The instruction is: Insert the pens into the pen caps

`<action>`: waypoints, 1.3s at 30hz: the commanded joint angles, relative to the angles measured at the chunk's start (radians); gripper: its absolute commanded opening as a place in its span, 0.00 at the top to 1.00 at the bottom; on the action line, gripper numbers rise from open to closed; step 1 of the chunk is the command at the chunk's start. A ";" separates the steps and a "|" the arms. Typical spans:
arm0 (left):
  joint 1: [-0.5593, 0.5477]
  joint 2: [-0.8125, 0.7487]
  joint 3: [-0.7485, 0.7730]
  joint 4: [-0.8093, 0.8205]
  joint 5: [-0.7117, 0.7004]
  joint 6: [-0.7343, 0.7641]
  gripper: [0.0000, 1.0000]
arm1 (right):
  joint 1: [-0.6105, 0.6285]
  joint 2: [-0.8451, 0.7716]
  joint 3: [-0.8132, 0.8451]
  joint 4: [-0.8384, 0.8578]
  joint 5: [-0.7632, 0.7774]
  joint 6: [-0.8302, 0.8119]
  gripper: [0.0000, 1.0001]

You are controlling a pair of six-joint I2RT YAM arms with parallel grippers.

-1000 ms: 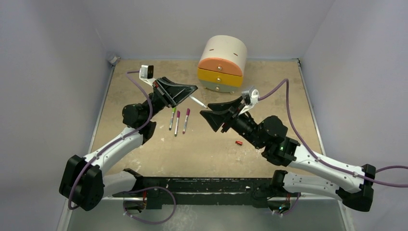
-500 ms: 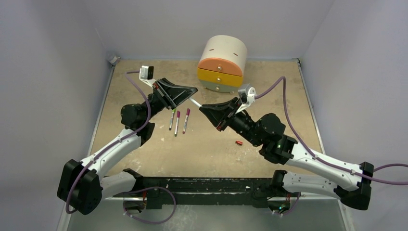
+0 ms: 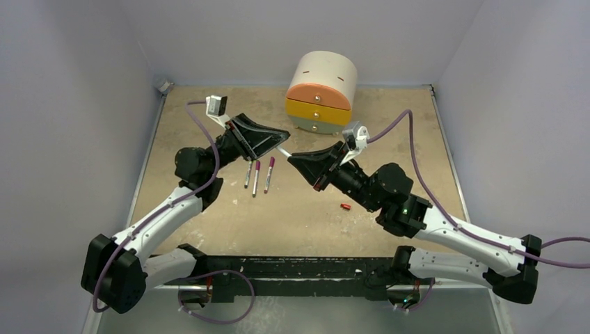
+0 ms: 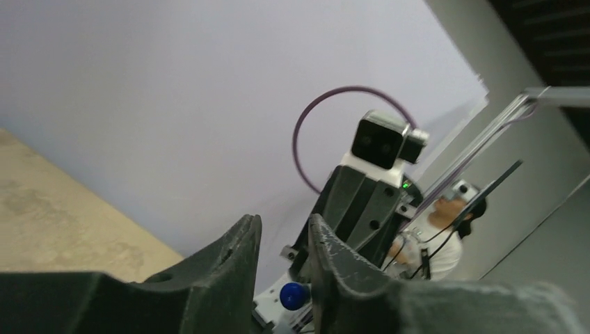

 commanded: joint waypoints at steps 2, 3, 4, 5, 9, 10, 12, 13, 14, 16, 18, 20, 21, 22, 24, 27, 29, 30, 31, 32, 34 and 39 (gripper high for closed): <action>-0.005 -0.046 0.116 -0.276 0.111 0.277 0.62 | -0.001 -0.054 0.098 -0.081 -0.013 0.001 1.00; -0.004 -0.048 0.146 -0.348 0.118 0.337 0.61 | -0.002 -0.060 0.106 -0.118 -0.011 0.006 1.00; -0.004 -0.049 0.171 -0.413 0.124 0.396 0.60 | -0.001 -0.064 0.115 -0.161 -0.008 0.009 1.00; -0.003 -0.047 0.196 -0.483 0.125 0.456 0.59 | -0.002 -0.070 0.121 -0.214 -0.007 0.015 1.00; 0.007 -0.019 0.307 -0.698 0.154 0.637 0.59 | -0.001 -0.094 0.120 -0.354 -0.009 0.048 1.00; 0.012 -0.002 0.337 -0.751 0.168 0.680 0.58 | -0.002 -0.098 0.119 -0.386 -0.011 0.058 1.00; 0.017 0.019 0.383 -0.843 0.201 0.752 0.58 | -0.001 -0.112 0.115 -0.443 -0.014 0.074 1.00; 0.020 0.031 0.406 -0.891 0.212 0.789 0.58 | -0.002 -0.120 0.111 -0.465 -0.014 0.080 1.00; 0.020 0.041 0.424 -0.938 0.224 0.828 0.58 | -0.001 -0.127 0.109 -0.488 -0.012 0.087 1.00; 0.022 0.062 0.462 -1.059 0.289 0.966 0.58 | -0.002 -0.129 0.118 -0.542 -0.001 0.096 1.00; 0.023 0.085 0.507 -1.249 0.364 1.158 0.58 | -0.001 -0.119 0.138 -0.597 0.004 0.099 1.00; 0.025 0.112 0.563 -1.495 0.397 1.400 0.55 | -0.001 -0.108 0.159 -0.641 -0.005 0.096 1.00; 0.027 0.126 0.586 -1.596 0.406 1.494 0.53 | -0.002 -0.101 0.168 -0.660 -0.007 0.095 1.00; 0.030 0.139 0.603 -1.677 0.437 1.587 0.53 | -0.002 -0.095 0.178 -0.679 -0.005 0.093 1.00; 0.031 0.172 0.651 -1.865 0.505 1.794 0.53 | -0.002 -0.091 0.192 -0.705 -0.008 0.084 1.00; 0.024 0.211 0.723 -2.172 0.534 2.093 0.53 | -0.002 -0.083 0.216 -0.757 -0.008 0.066 1.00; 0.018 0.221 0.738 -2.246 0.535 2.150 0.53 | -0.002 -0.076 0.227 -0.772 -0.014 0.049 1.00; 0.015 0.218 0.737 -2.251 0.535 2.153 0.53 | -0.001 -0.074 0.229 -0.771 -0.023 0.043 1.00; 0.014 0.213 0.733 -2.250 0.553 2.155 0.53 | -0.001 -0.069 0.231 -0.770 -0.031 0.035 1.00; 0.013 0.209 0.729 -2.246 0.566 2.155 0.53 | -0.001 -0.064 0.233 -0.769 -0.043 0.030 1.00; 0.012 0.198 0.719 -2.229 0.582 2.152 0.53 | -0.001 -0.049 0.232 -0.765 -0.062 0.023 1.00; -0.008 0.181 0.714 -2.179 0.576 2.097 0.53 | -0.002 -0.024 0.215 -0.726 -0.111 0.022 1.00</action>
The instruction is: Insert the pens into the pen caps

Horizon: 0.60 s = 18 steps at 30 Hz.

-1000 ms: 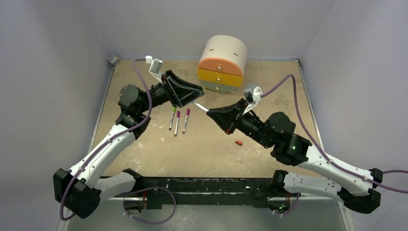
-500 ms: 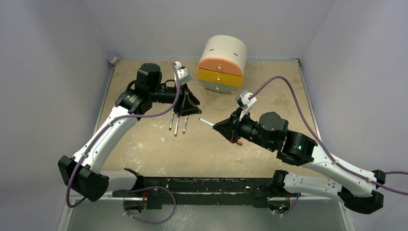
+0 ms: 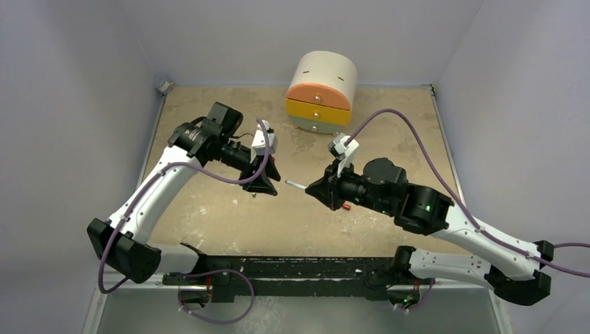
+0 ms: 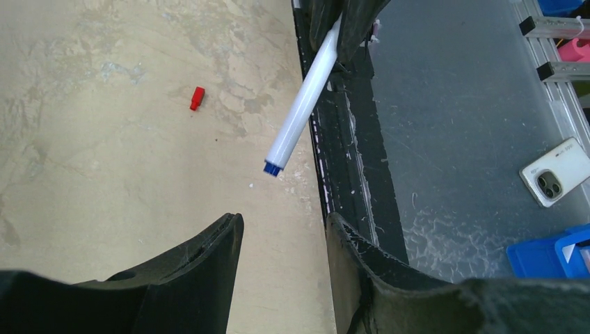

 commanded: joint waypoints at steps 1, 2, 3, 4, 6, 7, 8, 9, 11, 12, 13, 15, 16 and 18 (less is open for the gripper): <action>-0.022 -0.039 0.030 0.018 0.055 0.024 0.53 | 0.000 0.018 0.021 0.048 -0.067 -0.024 1.00; -0.025 -0.041 0.028 0.030 0.050 0.008 0.53 | 0.000 0.026 0.023 0.054 -0.073 -0.026 1.00; -0.027 -0.039 0.023 0.042 0.042 -0.004 0.53 | -0.001 0.036 0.026 0.060 -0.080 -0.028 1.00; -0.028 -0.040 0.018 0.055 0.039 -0.017 0.53 | -0.001 0.045 0.028 0.068 -0.090 -0.030 1.00; -0.030 -0.034 0.003 0.094 0.029 -0.060 0.53 | 0.000 0.061 0.026 0.092 -0.112 -0.038 1.00; -0.033 -0.031 0.000 0.107 0.027 -0.071 0.54 | -0.001 0.068 0.019 0.109 -0.120 -0.039 1.00; -0.036 -0.026 -0.001 0.113 0.025 -0.078 0.54 | -0.001 0.079 0.014 0.121 -0.124 -0.043 1.00; -0.040 -0.021 -0.001 0.116 0.024 -0.081 0.54 | -0.001 0.092 0.013 0.126 -0.126 -0.045 1.00; -0.051 -0.015 -0.001 0.116 0.023 -0.085 0.55 | -0.001 0.113 0.016 0.141 -0.131 -0.050 1.00; -0.054 -0.014 -0.003 0.118 0.010 -0.093 0.56 | -0.001 0.120 0.018 0.151 -0.134 -0.053 1.00; -0.056 -0.015 -0.007 0.129 -0.008 -0.109 0.58 | 0.000 0.123 0.022 0.160 -0.135 -0.057 1.00; -0.058 -0.019 -0.015 0.136 -0.023 -0.129 0.61 | -0.002 0.124 0.026 0.181 -0.125 -0.068 1.00; -0.060 -0.020 -0.020 0.139 -0.026 -0.134 0.62 | -0.002 0.128 0.033 0.180 -0.115 -0.075 1.00; -0.065 -0.029 -0.028 0.145 -0.030 -0.144 0.62 | -0.005 0.136 0.050 0.174 -0.098 -0.085 1.00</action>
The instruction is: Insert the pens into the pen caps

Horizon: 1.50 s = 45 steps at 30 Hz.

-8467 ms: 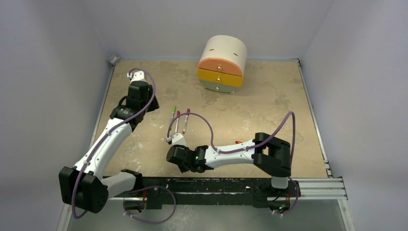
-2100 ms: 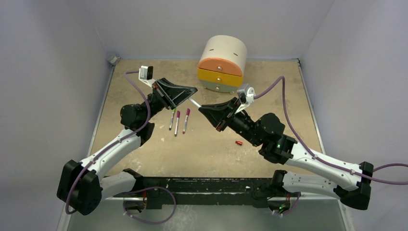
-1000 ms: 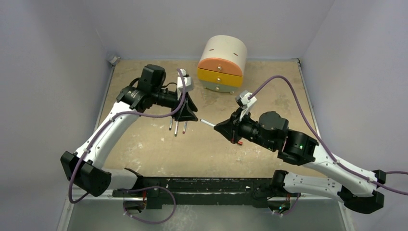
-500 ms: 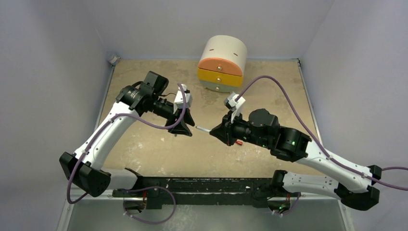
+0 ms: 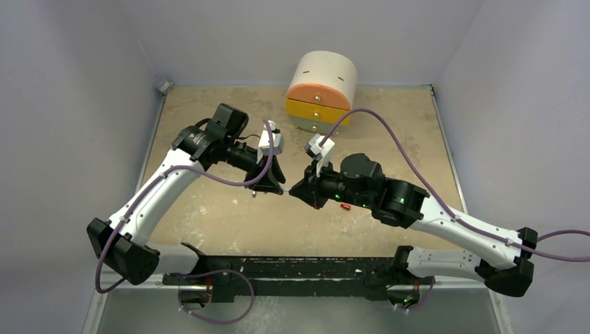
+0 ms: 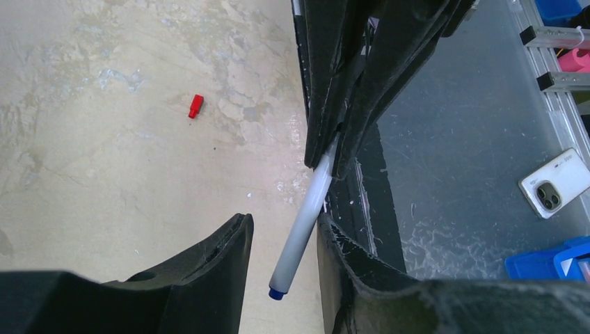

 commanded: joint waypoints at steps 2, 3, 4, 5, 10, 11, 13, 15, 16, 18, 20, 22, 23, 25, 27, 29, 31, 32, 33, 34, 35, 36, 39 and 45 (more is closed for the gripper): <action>-0.017 -0.027 -0.022 0.045 -0.004 -0.039 0.63 | -0.010 0.004 0.057 0.067 0.011 -0.047 1.00; -0.017 -0.035 -0.030 0.049 -0.005 -0.045 0.63 | -0.014 0.007 0.060 0.069 0.010 -0.049 1.00; -0.019 -0.044 -0.040 0.062 -0.004 -0.061 0.64 | -0.017 0.012 0.062 0.073 0.005 -0.050 1.00; -0.019 -0.052 -0.053 0.089 -0.005 -0.089 0.70 | -0.019 0.016 0.062 0.077 0.000 -0.050 1.00; -0.024 -0.086 -0.107 0.189 0.002 -0.172 0.96 | -0.025 0.036 0.062 0.100 -0.026 -0.052 1.00; -0.025 -0.088 -0.110 0.192 0.008 -0.173 1.00 | -0.026 0.040 0.062 0.099 -0.026 -0.052 1.00; -0.026 -0.091 -0.109 0.195 0.015 -0.174 1.00 | -0.028 0.040 0.058 0.103 -0.013 -0.046 1.00; -0.026 -0.094 -0.108 0.200 0.013 -0.177 1.00 | -0.029 0.029 0.050 0.112 0.035 -0.027 0.96; -0.026 -0.096 -0.108 0.211 0.008 -0.185 1.00 | -0.029 0.016 0.042 0.122 0.078 -0.015 0.85; -0.026 -0.101 -0.119 0.257 0.002 -0.224 1.00 | -0.029 -0.015 0.024 0.138 0.186 0.024 0.60; -0.026 -0.116 -0.148 0.363 -0.018 -0.322 1.00 | -0.028 -0.051 0.012 0.131 0.324 0.069 0.50; -0.026 -0.142 -0.209 0.532 -0.050 -0.470 1.00 | -0.028 -0.096 -0.008 0.130 0.414 0.117 0.48; -0.026 -0.161 -0.242 0.635 -0.071 -0.577 1.00 | -0.029 -0.119 -0.023 0.136 0.445 0.137 0.48; -0.026 -0.202 -0.347 0.879 -0.102 -0.765 1.00 | -0.028 -0.175 -0.063 0.157 0.487 0.172 0.48; -0.026 -0.243 -0.445 1.179 -0.171 -0.986 1.00 | -0.028 -0.226 -0.102 0.186 0.525 0.215 0.48; -0.026 -0.273 -0.506 1.371 -0.278 -1.104 1.00 | -0.028 -0.274 -0.152 0.228 0.554 0.228 0.49; -0.026 -0.287 -0.522 1.420 -0.352 -1.140 1.00 | -0.028 -0.295 -0.167 0.209 0.597 0.234 0.50; -0.026 -0.292 -0.521 1.410 -0.384 -1.142 1.00 | -0.028 -0.287 -0.152 0.157 0.636 0.262 0.52; -0.026 -0.297 -0.517 1.379 -0.415 -1.132 1.00 | -0.029 -0.268 -0.129 0.073 0.680 0.301 0.53; -0.026 -0.301 -0.507 1.324 -0.461 -1.107 1.00 | -0.032 -0.242 -0.090 -0.029 0.721 0.350 0.55; -0.026 -0.308 -0.493 1.262 -0.506 -1.074 1.00 | -0.038 -0.211 -0.062 -0.125 0.760 0.397 0.57; -0.026 -0.313 -0.486 1.216 -0.548 -1.051 1.00 | -0.051 -0.182 -0.044 -0.215 0.767 0.438 0.53; -0.026 -0.332 -0.503 1.206 -0.593 -1.034 1.00 | -0.142 -0.109 -0.051 -0.368 0.672 0.484 0.49; -0.026 -0.332 -0.542 1.287 -0.565 -1.087 1.00 | -0.222 -0.081 -0.197 -0.364 0.433 0.510 0.63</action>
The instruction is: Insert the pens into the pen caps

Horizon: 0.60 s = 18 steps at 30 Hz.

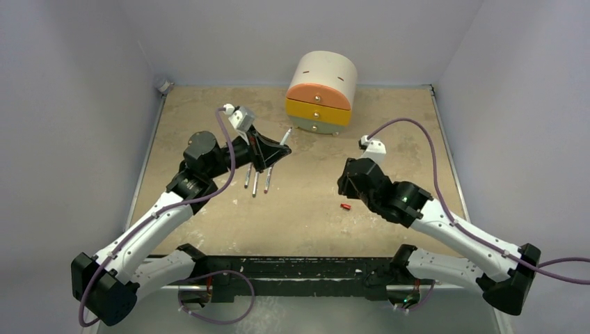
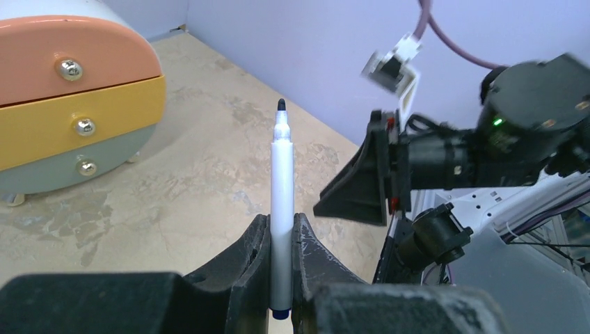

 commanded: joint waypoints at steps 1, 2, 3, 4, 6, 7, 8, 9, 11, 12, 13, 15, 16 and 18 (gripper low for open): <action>-0.003 -0.015 -0.014 0.079 -0.021 -0.040 1.00 | -0.051 0.017 -0.085 -0.092 -0.163 0.089 0.65; -0.003 -0.017 -0.014 0.073 -0.020 -0.035 1.00 | -0.062 0.033 -0.098 -0.092 -0.179 0.103 0.66; -0.003 -0.021 -0.015 0.067 -0.020 -0.033 1.00 | -0.074 0.051 -0.114 -0.084 -0.198 0.119 0.66; -0.003 -0.024 -0.018 0.066 -0.020 -0.032 1.00 | -0.085 0.064 -0.137 -0.064 -0.217 0.131 0.66; -0.003 -0.033 -0.024 0.072 -0.022 -0.035 1.00 | -0.108 0.079 -0.190 -0.011 -0.265 0.178 0.66; -0.003 -0.037 -0.032 0.076 -0.024 -0.039 1.00 | -0.110 0.074 -0.222 0.021 -0.274 0.213 0.64; -0.003 -0.041 -0.036 0.079 -0.026 -0.042 1.00 | -0.114 0.062 -0.254 0.051 -0.288 0.251 0.59; -0.003 -0.043 -0.039 0.080 -0.027 -0.043 1.00 | -0.115 0.040 -0.287 0.084 -0.300 0.294 0.54; -0.003 -0.050 -0.043 0.070 -0.029 -0.037 1.00 | -0.120 -0.011 -0.355 0.135 -0.310 0.375 0.46; -0.003 -0.051 -0.043 0.061 -0.028 -0.031 1.00 | -0.121 -0.046 -0.383 0.145 -0.303 0.421 0.44; -0.003 -0.052 -0.042 0.055 -0.028 -0.027 1.00 | -0.123 -0.067 -0.407 0.147 -0.294 0.455 0.44; -0.003 -0.053 -0.044 0.051 -0.028 -0.023 1.00 | -0.127 -0.097 -0.447 0.163 -0.288 0.488 0.44; -0.003 -0.055 -0.042 0.051 -0.028 -0.023 1.00 | -0.132 -0.104 -0.461 0.172 -0.289 0.497 0.45; -0.003 -0.053 -0.041 0.055 -0.024 -0.026 1.00 | -0.145 -0.102 -0.481 0.196 -0.297 0.495 0.45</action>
